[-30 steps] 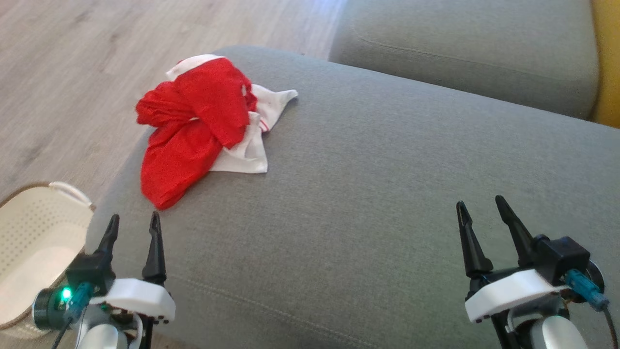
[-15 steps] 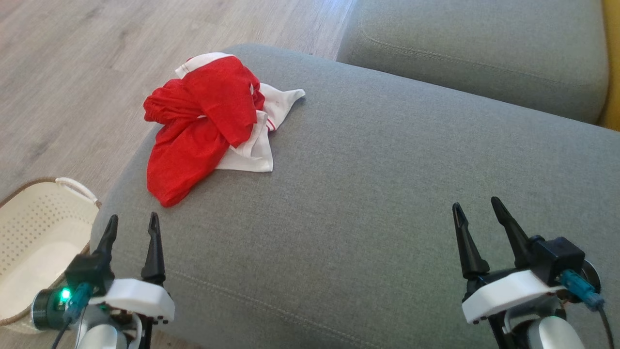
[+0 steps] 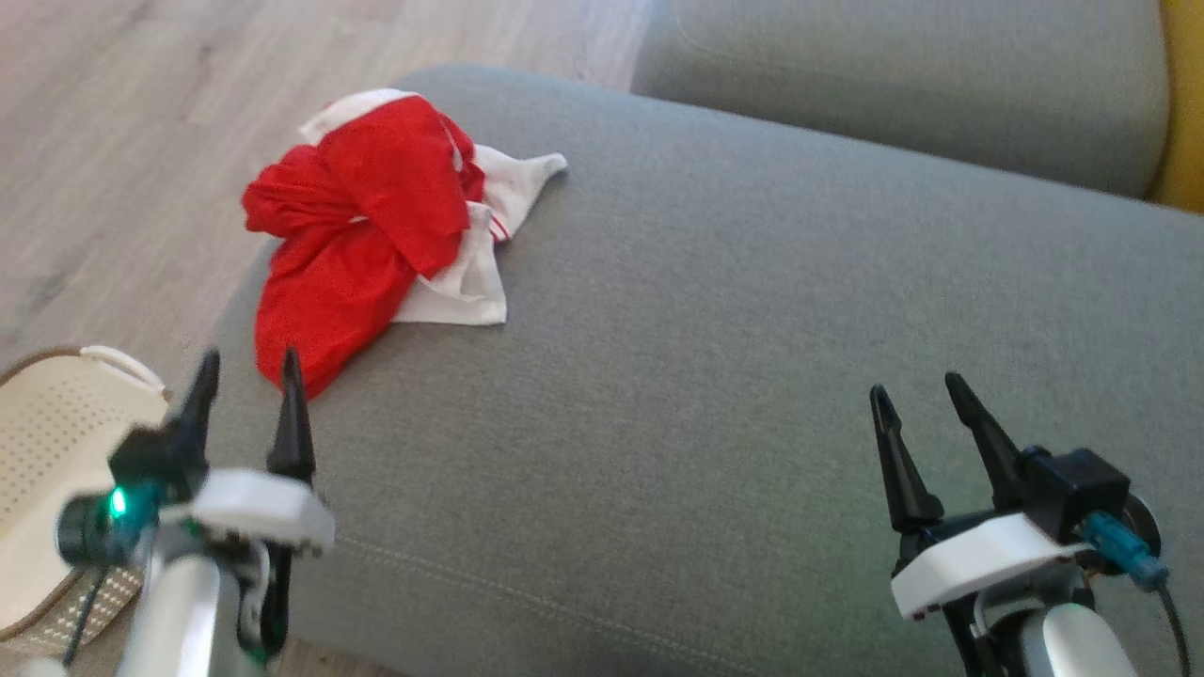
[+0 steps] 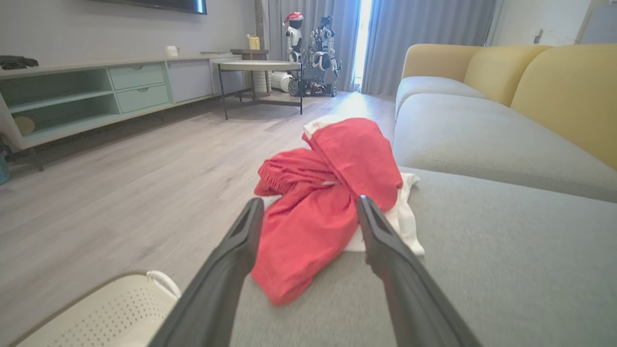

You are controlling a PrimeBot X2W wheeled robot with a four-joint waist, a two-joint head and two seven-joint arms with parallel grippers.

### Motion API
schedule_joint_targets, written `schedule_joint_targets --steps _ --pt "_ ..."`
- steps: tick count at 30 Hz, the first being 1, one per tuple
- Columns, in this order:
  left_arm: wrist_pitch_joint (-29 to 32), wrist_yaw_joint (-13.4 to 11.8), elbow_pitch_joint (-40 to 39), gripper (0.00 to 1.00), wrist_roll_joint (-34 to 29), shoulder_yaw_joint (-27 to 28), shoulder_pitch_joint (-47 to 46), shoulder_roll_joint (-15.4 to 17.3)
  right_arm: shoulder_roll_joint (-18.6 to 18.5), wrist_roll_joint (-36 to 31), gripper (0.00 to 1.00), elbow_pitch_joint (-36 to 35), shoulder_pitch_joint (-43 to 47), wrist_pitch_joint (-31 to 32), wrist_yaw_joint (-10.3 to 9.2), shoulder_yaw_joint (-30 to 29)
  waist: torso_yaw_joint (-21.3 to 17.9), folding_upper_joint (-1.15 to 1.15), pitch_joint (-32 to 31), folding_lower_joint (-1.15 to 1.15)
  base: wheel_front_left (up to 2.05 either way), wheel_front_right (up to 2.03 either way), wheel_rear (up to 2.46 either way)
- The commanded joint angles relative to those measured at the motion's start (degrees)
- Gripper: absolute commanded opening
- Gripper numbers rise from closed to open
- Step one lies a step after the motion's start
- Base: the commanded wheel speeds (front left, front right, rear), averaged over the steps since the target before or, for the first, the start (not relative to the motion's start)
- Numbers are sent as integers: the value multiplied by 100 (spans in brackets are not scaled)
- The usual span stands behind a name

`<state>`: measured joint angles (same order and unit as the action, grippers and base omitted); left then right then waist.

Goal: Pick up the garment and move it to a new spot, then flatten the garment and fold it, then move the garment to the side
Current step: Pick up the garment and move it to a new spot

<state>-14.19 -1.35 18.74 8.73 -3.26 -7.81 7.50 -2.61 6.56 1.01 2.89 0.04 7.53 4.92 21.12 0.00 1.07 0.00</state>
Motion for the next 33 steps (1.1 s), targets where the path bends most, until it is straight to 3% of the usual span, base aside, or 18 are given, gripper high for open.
schedule_joint_targets --steps 1,10,18,24,31,32,33 --pt "-31 8 -151 100 35 171 -471 151 -27 -31 100 -249 -308 18 -4 131 -169 0 187 0 0 0 0" --pt "116 82 625 100 253 439 -1993 522 -159 -120 100 -542 -676 180 -4 111 -846 0 1125 0 0 0 0" --pt "394 215 2095 100 497 692 -3254 1013 -182 -96 100 -561 -994 113 -4 128 -1280 0 1748 0 0 0 0" --pt "560 161 3180 100 684 946 -3816 1418 -170 -71 100 -481 -1176 20 -4 169 -1480 0 2013 0 0 0 0" --pt "309 353 3835 100 730 918 -4263 1638 -158 -77 100 -420 -1290 -47 -4 158 -1526 0 2212 0 0 0 0" --pt "256 380 3882 88 727 902 -4308 1647 -155 -71 100 -407 -1298 -52 -4 161 -1520 0 2217 0 0 0 0" --pt "190 400 3905 44 714 881 -4348 1658 -154 -69 100 -395 -1305 -58 -4 161 -1510 0 2215 0 0 0 0"
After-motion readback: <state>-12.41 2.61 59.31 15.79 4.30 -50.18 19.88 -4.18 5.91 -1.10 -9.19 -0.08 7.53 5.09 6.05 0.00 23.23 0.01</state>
